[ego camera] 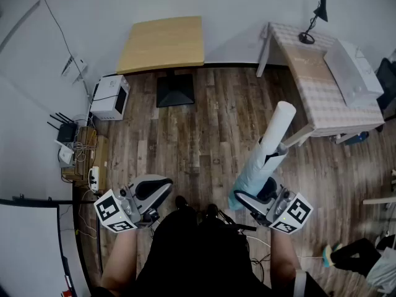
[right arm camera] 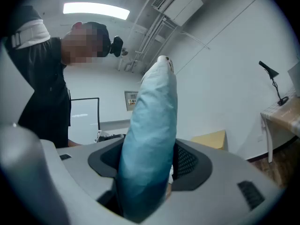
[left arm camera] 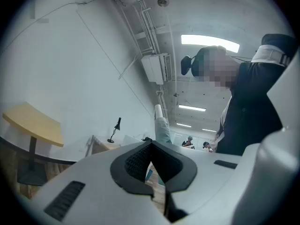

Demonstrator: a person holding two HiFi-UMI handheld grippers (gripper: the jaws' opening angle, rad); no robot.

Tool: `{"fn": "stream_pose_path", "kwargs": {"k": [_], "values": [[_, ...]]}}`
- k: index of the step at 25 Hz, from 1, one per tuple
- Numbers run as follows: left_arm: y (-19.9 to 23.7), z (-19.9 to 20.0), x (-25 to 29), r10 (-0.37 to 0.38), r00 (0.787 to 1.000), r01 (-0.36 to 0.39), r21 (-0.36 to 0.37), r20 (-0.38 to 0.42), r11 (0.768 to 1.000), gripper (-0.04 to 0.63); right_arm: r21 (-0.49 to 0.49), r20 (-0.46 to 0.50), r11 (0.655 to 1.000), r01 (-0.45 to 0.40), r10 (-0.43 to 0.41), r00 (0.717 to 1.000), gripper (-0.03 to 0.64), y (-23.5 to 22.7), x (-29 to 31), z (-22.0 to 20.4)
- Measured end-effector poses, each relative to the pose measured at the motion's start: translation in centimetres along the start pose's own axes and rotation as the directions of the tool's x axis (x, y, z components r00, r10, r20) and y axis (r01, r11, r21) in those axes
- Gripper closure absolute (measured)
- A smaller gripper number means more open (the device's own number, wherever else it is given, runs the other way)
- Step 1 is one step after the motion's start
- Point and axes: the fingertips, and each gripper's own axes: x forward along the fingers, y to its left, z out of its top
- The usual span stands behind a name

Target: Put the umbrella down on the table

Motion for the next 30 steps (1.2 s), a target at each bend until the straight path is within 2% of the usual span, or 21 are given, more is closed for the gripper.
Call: {"fn": "stream_pose_path", "kwargs": {"k": [5,9,12,14,17,19,22,26,30], "values": [[-1.6,-2.3,1.6,-0.018,1.000,0.018,-0.002,-0.024,1.000,0.583,0.002,-0.001,1.000,-0.017,0.017,1.000,0.322,-0.4,-1.1,-0.9],[-2.3,-2.1,1.7,-0.033,0.999,0.033,0.006,-0.011,0.999,0.584,0.018,0.011,0.999,-0.044,0.044,0.999,0.322,1.2,-0.8,-1.3],[-2.4,-1.6,1.3,-0.042,0.999,0.043,0.039,-0.016,0.998,0.583,0.017,0.004,0.998,-0.062,0.062,0.998,0.322,1.9,-0.3,-1.4],[-2.2,-1.4,0.4,-0.030,0.999,0.031,0.061,-0.025,0.998,0.583,0.014,-0.006,0.998,-0.067,0.067,0.998,0.322,2.5,0.4,-1.5],[-0.7,-1.7,-1.5,0.028,0.998,-0.023,0.078,-0.057,0.997,0.584,0.018,-0.015,0.998,-0.060,0.060,0.998,0.321,3.5,2.1,-1.6],[0.3,-1.0,-2.8,0.045,0.998,-0.043,0.073,-0.036,0.996,0.583,0.024,-0.019,0.998,-0.059,0.059,0.998,0.322,4.1,3.4,-1.7],[1.0,0.6,-5.0,0.021,1.000,-0.022,0.058,0.020,0.998,0.583,0.010,-0.048,0.999,-0.053,0.054,0.997,0.321,4.6,5.5,-2.1],[1.9,0.9,-7.9,0.013,1.000,-0.012,0.076,-0.008,0.997,0.583,-0.006,-0.081,0.999,-0.050,0.049,0.995,0.321,5.8,8.1,-2.8],[3.1,1.4,-10.6,0.004,1.000,-0.005,0.066,0.009,0.998,0.583,0.002,-0.086,0.999,-0.051,0.051,0.995,0.321,6.9,10.9,-3.6]]}}
